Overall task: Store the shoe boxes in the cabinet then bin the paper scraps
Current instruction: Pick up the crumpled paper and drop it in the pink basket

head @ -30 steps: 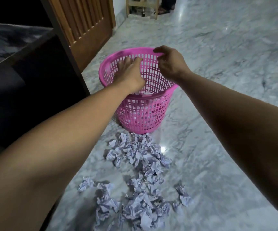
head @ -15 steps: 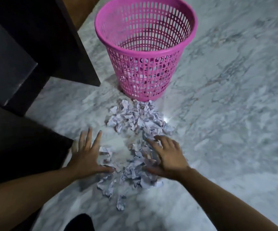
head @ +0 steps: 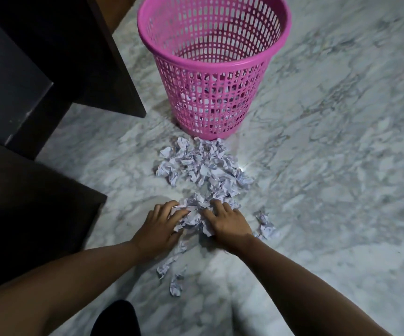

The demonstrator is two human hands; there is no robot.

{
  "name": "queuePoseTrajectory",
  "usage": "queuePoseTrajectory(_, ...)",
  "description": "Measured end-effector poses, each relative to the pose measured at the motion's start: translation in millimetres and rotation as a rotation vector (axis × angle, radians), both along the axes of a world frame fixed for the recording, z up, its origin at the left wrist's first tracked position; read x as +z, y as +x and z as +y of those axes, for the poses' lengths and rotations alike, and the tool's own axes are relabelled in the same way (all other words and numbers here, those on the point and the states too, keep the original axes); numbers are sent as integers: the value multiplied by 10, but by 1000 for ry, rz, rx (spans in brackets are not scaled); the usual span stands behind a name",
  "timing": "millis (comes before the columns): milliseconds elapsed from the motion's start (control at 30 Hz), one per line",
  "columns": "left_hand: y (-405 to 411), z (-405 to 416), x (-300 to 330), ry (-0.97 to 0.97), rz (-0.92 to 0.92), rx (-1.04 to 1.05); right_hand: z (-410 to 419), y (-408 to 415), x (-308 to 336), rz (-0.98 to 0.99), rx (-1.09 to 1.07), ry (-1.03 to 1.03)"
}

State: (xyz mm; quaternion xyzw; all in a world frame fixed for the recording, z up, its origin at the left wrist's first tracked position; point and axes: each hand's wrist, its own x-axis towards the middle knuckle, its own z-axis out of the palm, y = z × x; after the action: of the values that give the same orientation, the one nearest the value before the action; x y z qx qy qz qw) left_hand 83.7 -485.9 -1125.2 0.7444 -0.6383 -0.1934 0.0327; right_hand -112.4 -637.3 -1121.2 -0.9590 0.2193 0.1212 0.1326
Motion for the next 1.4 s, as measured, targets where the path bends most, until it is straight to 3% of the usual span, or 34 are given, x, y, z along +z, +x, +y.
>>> queuePoseTrajectory(133,-57,-228,77,-35,134,-57,-245,-60,140,-11,-61,64)
queuePoseTrajectory(367,-139,-602,375,108,133,35,-460,-203,403,-136,-143,62)
queuePoseTrajectory(533,38,-815,591,-111,13,-27,-653,-130,645,-362,-255,126)
queuePoseTrajectory(833,274,-1391,1693,-625,356,98,-1201,245,1392,-803,-450,420)
queuePoseTrajectory(1000,372,-1761,2581,-989,435,127,-1420,660,2390,-1128,-430,520)
queuePoseTrajectory(1100,505,-2142,3034,-1160,386,182,-1727,980,2940,-1170,-422,394)
queuePoseTrajectory(1200,694,-2666,3268,-1077,355,304,-2180,1310,3221,-1046,-629,278)
queuePoseTrajectory(1300,894,-3102,3238,-733,228,448,-2550,1534,3313,-744,-741,252)
queuePoseTrajectory(1400,985,-3303,3045,-365,144,353,-2648,1558,3289,-571,-784,407)
